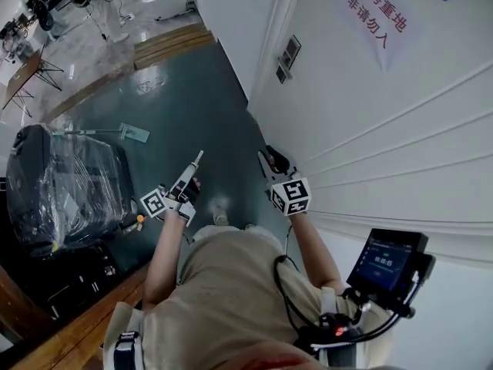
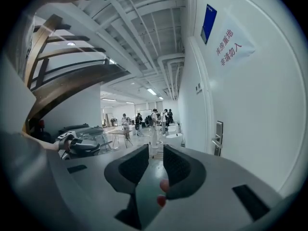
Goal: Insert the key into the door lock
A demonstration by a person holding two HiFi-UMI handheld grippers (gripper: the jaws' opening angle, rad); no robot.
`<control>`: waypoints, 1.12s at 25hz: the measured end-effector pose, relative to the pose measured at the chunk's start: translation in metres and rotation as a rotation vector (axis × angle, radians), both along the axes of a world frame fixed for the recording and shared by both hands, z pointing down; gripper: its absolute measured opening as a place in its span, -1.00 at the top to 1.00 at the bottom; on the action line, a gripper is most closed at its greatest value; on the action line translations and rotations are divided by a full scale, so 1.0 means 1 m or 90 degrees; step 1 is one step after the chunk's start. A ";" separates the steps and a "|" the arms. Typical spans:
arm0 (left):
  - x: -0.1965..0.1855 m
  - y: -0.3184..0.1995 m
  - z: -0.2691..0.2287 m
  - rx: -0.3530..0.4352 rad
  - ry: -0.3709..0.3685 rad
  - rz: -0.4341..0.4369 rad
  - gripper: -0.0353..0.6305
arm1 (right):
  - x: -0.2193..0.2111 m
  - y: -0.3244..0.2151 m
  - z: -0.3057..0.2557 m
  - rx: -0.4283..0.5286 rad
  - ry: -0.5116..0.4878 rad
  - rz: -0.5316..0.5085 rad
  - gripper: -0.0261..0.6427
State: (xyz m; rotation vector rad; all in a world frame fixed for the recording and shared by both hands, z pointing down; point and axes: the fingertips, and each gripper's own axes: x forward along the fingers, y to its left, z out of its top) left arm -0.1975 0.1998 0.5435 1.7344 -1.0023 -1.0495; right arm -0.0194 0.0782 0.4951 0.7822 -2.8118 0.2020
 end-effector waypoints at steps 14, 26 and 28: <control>-0.054 -0.066 0.016 0.000 -0.005 0.028 0.79 | -0.046 -0.060 0.016 0.004 -0.001 0.032 0.61; -0.060 -0.096 0.018 -0.009 0.001 0.058 0.79 | -0.044 -0.085 0.008 0.009 -0.008 0.062 0.61; -0.060 -0.106 0.016 -0.011 0.002 0.059 0.79 | -0.040 -0.095 0.007 0.006 -0.008 0.069 0.61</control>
